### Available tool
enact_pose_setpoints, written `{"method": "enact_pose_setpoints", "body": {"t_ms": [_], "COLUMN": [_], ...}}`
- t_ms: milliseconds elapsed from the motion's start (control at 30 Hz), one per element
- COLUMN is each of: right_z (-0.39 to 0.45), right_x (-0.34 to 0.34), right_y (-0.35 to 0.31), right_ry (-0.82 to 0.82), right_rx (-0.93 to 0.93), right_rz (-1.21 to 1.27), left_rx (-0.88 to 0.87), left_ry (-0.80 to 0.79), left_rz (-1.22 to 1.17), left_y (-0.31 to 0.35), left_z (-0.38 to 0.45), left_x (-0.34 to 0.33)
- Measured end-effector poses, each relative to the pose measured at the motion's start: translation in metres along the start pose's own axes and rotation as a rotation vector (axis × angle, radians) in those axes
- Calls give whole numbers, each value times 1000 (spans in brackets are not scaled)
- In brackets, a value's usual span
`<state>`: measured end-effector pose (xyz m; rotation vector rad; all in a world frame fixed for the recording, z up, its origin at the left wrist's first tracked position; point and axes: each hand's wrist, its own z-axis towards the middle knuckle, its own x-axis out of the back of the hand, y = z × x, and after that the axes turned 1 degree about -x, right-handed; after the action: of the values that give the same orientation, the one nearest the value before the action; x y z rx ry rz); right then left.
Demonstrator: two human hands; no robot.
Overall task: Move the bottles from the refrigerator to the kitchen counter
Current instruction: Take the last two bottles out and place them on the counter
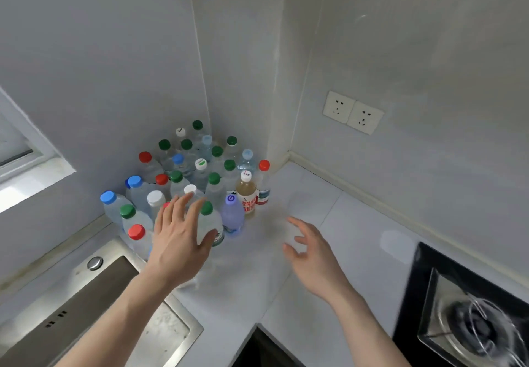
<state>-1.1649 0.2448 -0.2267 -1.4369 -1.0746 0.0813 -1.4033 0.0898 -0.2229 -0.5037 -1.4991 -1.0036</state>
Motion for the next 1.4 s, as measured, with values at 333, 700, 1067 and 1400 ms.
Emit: {"method": "enact_pose_setpoints", "body": {"t_ms": [333, 700, 1067, 1400], "right_z": [-160, -465, -694, -849], "right_x": [104, 175, 141, 89], "right_y": [70, 164, 191, 185], "right_ry": [317, 801, 1280, 1666], "right_rx": [-183, -494, -723, -1065], "right_rz": [-24, 60, 63, 82], "left_rx": [-528, -1141, -1604, -1949], "left_ry": [-207, -429, -637, -845], "left_rz": [-238, -405, -398, -496], "left_y": [198, 409, 559, 668], "left_z": [-13, -198, -395, -557], "left_x": [-13, -49, -62, -76]}}
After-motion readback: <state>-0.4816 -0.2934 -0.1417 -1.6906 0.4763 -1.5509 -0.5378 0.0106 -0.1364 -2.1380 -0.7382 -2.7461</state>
